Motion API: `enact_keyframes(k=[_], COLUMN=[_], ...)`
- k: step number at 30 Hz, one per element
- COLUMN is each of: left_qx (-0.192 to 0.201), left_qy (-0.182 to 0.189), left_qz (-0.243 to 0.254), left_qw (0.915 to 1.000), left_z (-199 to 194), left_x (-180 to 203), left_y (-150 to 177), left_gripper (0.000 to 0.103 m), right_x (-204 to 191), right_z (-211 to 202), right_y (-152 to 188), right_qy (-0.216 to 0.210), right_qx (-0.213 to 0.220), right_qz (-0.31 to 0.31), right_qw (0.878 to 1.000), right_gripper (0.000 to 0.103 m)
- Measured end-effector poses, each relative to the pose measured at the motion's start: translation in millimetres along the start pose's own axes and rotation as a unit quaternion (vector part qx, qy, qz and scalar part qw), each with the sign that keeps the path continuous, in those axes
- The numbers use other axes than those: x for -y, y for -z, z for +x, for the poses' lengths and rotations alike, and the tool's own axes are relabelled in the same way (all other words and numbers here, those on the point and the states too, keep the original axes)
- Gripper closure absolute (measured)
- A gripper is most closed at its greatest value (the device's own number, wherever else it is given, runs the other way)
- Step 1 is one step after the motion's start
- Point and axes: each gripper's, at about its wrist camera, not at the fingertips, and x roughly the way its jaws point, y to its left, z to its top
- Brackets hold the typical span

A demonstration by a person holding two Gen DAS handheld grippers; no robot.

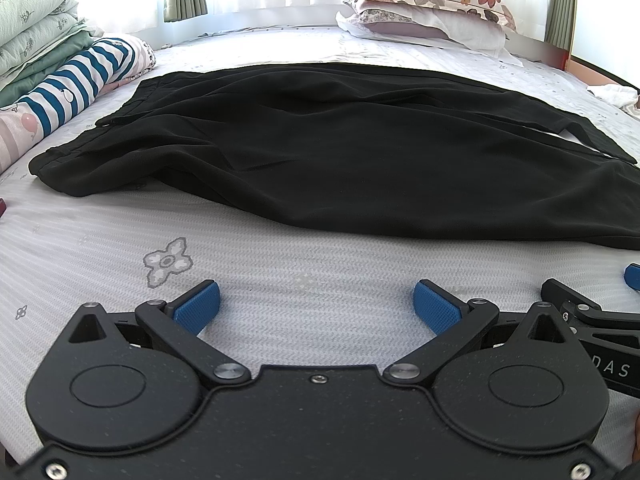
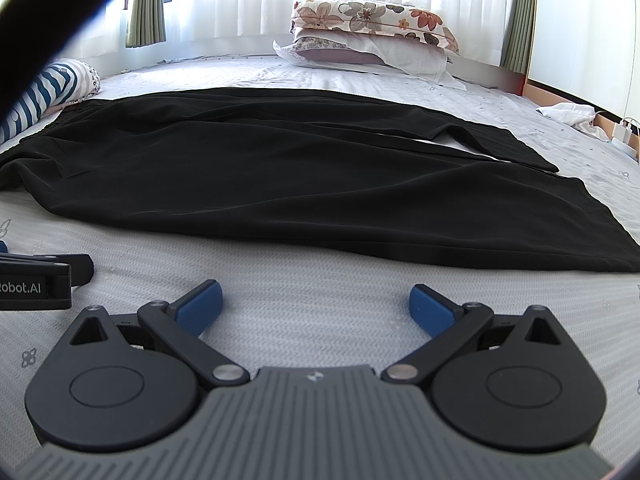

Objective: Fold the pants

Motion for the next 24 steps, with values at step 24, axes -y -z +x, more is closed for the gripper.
enact_keyframes(k=[24], left_qx=[-0.001], left_qy=[0.000], left_qz=[0.000], left_qw=[1.0000], left_z=[-0.1], left_x=[0.0], left_y=[-0.3], left_gripper=[0.000], right_x=[-1.2], right_z=[0.0], right_y=[-0.3], right_qy=[0.003], right_qx=[0.001], right_qz=[0.002], right_qw=[1.000], right_gripper=[0.000])
